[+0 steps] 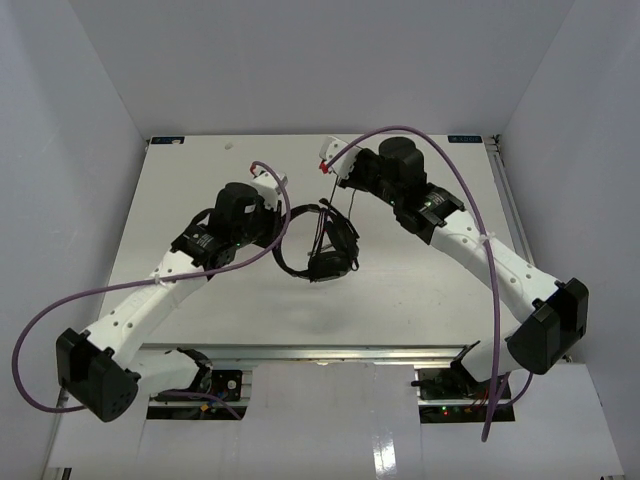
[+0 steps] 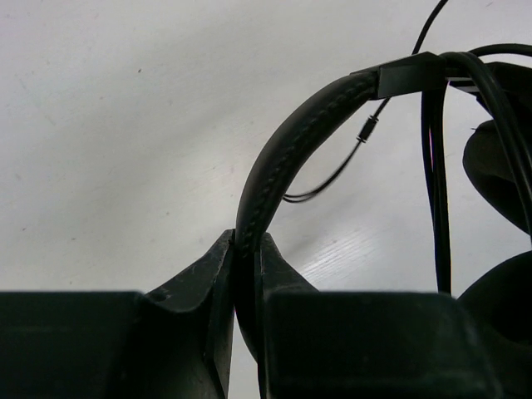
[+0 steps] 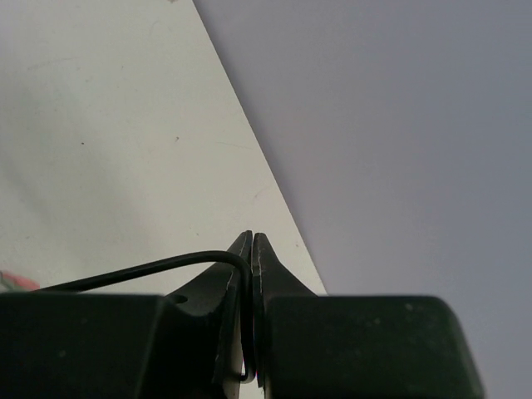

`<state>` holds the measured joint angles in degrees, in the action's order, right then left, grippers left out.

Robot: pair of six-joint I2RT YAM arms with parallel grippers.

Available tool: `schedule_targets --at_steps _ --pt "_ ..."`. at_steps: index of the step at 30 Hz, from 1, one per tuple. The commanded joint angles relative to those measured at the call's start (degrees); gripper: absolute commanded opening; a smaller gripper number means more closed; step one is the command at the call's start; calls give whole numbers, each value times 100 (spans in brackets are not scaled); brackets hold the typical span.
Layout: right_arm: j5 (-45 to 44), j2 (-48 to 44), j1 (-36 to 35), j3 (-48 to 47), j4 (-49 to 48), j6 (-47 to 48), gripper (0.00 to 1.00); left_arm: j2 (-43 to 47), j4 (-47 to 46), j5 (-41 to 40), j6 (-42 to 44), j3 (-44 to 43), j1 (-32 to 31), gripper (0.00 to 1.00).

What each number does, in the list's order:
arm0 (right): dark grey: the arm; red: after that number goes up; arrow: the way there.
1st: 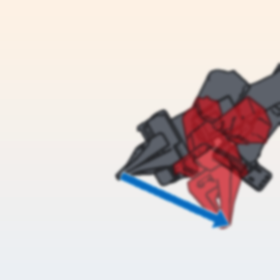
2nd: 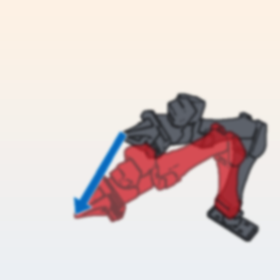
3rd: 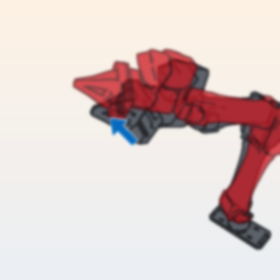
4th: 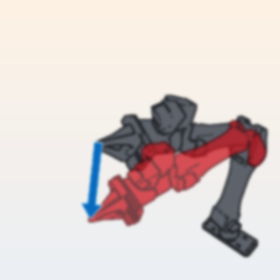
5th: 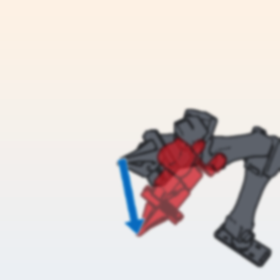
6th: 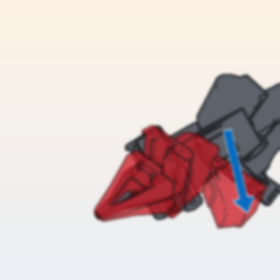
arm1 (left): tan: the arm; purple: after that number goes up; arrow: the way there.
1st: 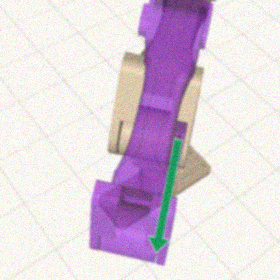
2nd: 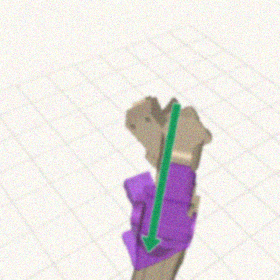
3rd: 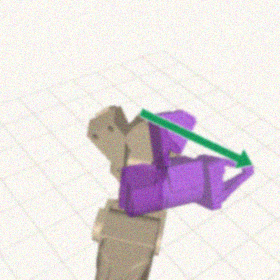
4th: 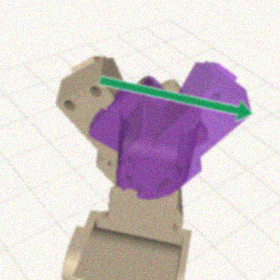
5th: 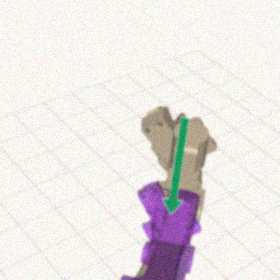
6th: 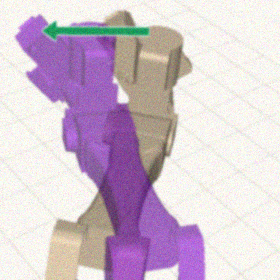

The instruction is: Wrap the headphones

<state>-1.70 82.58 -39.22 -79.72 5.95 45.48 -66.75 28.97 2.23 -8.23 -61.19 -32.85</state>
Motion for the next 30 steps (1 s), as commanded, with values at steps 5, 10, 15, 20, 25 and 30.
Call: schedule_targets --at_steps 5,10,15,20,25,30 --pt "896 225 336 -407 -427 -776 8 475 250 1246 -72 -17 -70 0" --pt "1298 289 336 -738 -327 -919 8 316 353 1409 49 30 -74 0" --pt "1436 394 327 -854 -257 -899 8 127 330 1515 67 1 -144 0" --pt "1465 452 239 -756 -224 -880 8 7 346 1561 111 -162 -203 0" --pt "1172 513 239 -484 -279 -822 8 153 338 1648 32 -393 -213 0" --pt "1538 405 566 -17 -349 -1232 8 375 443 1622 -47 -799 -213 0"
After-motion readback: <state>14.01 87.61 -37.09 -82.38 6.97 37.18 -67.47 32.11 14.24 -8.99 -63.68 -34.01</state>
